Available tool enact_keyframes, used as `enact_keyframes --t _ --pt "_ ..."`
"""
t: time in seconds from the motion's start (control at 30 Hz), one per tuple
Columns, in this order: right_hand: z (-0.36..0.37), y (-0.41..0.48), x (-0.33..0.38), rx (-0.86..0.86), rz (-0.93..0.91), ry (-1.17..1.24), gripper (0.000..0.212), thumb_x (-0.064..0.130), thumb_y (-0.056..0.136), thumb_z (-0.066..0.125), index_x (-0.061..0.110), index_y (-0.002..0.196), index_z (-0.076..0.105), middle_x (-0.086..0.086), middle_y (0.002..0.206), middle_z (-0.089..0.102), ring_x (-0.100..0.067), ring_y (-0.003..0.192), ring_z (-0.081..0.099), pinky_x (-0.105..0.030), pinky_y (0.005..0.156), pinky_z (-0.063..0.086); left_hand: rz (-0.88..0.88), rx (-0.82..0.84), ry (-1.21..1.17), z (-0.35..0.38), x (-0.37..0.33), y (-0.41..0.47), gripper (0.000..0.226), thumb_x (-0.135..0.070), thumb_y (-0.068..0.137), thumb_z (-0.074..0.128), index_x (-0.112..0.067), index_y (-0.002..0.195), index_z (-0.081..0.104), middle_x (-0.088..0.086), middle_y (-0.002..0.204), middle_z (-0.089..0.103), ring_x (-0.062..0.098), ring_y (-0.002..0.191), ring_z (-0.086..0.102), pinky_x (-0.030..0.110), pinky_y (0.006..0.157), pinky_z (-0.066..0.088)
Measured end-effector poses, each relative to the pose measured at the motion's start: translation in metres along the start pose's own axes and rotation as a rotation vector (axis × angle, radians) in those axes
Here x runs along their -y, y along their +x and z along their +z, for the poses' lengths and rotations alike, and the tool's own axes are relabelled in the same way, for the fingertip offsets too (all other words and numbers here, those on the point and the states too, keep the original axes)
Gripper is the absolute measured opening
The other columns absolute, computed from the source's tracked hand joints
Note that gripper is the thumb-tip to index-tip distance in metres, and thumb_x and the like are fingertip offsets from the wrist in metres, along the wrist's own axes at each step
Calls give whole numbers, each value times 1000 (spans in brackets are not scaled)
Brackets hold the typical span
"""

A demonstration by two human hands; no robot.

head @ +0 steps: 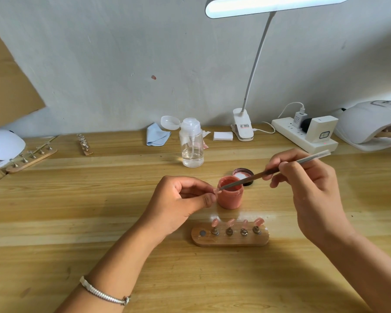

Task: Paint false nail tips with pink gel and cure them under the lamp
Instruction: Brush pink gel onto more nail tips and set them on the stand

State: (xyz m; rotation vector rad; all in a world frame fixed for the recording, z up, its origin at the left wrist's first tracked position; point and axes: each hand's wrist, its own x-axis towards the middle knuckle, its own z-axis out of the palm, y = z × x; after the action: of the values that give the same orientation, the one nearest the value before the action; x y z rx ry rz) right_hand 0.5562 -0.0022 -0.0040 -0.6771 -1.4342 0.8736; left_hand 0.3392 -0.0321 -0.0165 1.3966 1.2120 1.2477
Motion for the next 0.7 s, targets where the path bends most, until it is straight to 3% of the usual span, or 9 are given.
enact_keyframes --t 0.23,0.47,0.7 --pt "-2 3 0 -93 3 -19 20 31 74 54 32 67 73 5 69 68 -8 66 62 -20 62 47 -3 0 -2 0 -1 -1 13 -7 69 81 -14 79 78 10 78 77 10 68 71 14 62 52" --pt "1 -1 -1 5 -31 -31 21 27 79 53 28 74 74 4 74 70 -10 70 62 -22 64 48 -14 -4 -17 1 -2 -1 18 -15 64 81 -9 80 77 12 76 76 12 64 69 14 60 51" --pt "-4 2 -1 -91 -31 -24 21 28 76 54 31 70 73 7 70 69 -8 66 63 -20 62 47 -21 3 -4 0 -3 -2 14 -2 75 80 -15 81 79 11 76 77 9 64 69 10 55 47"
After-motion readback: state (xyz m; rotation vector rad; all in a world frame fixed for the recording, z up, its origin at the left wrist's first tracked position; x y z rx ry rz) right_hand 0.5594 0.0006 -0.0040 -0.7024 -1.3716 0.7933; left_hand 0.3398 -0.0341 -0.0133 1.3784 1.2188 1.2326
